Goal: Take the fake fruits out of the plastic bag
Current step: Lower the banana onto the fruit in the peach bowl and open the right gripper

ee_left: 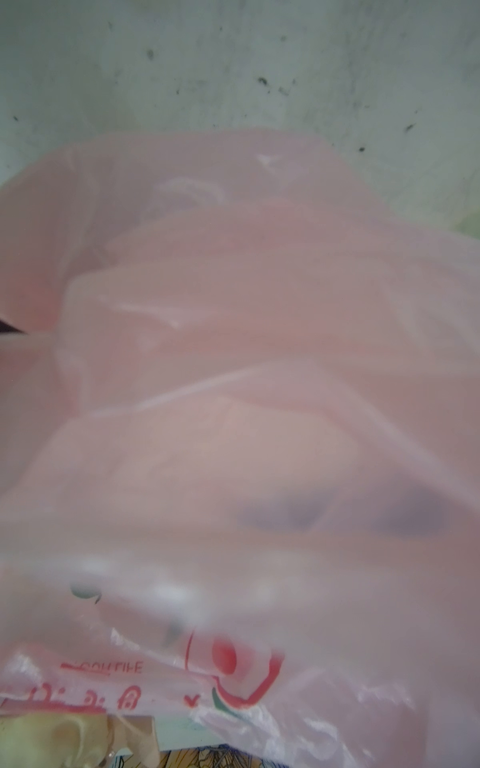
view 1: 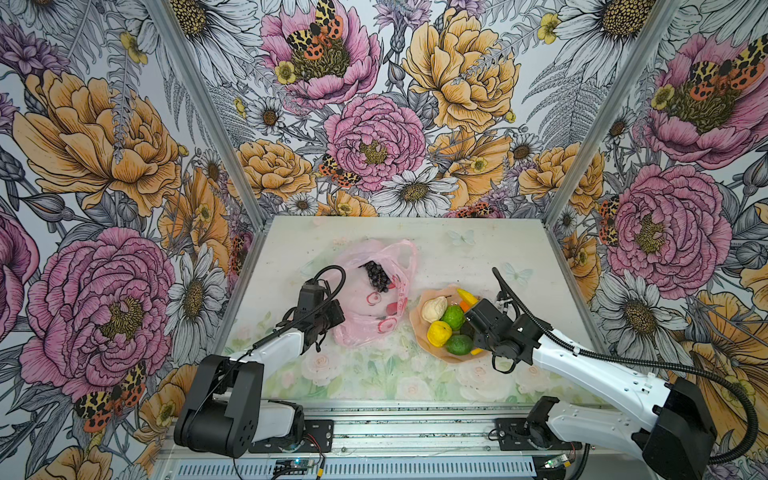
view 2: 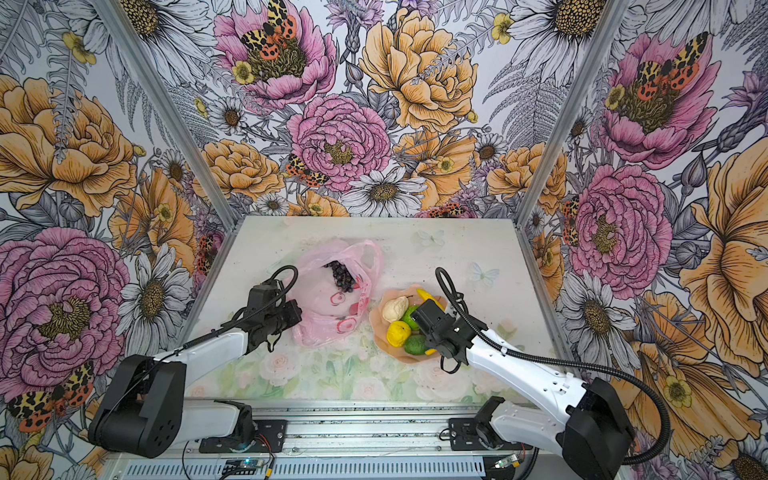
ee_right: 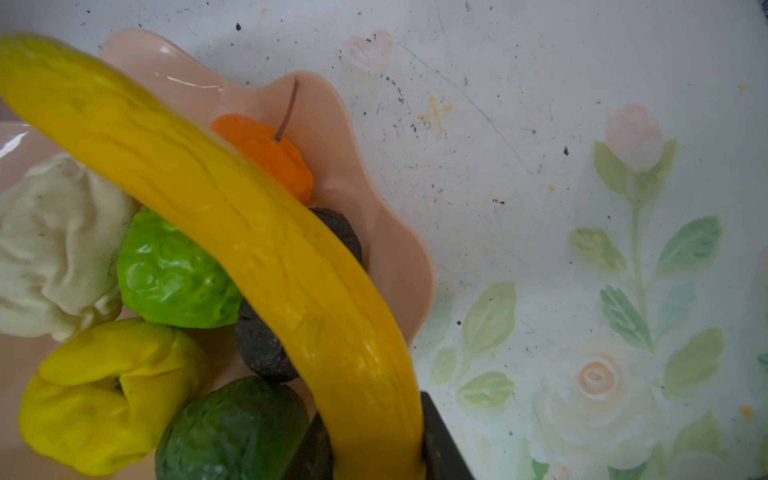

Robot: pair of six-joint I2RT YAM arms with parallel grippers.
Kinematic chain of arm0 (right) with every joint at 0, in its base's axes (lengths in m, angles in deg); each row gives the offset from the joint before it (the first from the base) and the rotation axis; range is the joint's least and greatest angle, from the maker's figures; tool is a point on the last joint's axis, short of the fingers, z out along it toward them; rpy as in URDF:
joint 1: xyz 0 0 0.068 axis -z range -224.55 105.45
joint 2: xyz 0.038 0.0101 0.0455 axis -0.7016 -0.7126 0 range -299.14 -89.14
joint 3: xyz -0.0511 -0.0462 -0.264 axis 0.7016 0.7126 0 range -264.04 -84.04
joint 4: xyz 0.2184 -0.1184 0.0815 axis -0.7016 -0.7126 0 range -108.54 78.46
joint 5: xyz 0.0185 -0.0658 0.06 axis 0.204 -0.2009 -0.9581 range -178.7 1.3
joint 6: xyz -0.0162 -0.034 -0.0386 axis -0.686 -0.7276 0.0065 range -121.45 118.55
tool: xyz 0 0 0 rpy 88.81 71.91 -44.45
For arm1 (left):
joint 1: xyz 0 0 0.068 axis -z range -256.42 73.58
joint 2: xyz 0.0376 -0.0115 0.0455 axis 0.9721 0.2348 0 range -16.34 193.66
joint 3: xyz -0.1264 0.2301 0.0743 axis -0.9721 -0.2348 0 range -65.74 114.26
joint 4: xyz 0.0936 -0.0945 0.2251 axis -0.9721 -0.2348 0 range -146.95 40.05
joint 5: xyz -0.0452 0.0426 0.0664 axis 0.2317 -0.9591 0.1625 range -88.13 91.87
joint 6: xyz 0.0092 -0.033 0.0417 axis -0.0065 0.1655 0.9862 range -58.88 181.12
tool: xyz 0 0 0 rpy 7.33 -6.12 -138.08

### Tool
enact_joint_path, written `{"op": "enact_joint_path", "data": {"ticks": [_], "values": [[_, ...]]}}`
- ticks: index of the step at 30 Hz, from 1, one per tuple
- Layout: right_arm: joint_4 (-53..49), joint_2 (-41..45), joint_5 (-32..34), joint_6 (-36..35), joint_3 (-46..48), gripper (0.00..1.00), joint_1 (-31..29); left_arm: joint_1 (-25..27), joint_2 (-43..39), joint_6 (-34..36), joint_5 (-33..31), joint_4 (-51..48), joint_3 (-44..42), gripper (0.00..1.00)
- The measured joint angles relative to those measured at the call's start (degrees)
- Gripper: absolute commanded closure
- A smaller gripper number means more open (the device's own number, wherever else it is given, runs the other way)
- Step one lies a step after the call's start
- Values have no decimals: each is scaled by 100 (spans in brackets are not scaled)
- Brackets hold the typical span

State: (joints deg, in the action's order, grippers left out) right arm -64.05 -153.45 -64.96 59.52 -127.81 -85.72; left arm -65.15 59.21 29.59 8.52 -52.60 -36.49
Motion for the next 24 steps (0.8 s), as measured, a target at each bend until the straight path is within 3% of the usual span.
{"op": "enact_joint_path", "data": {"ticks": [9,24], "values": [[4,2,68,415,63,70,109,-2,0,0,48,4,0,100],[232,-398,-17,415,63,68,240,-7,0,0,70,13,0,100]]}}
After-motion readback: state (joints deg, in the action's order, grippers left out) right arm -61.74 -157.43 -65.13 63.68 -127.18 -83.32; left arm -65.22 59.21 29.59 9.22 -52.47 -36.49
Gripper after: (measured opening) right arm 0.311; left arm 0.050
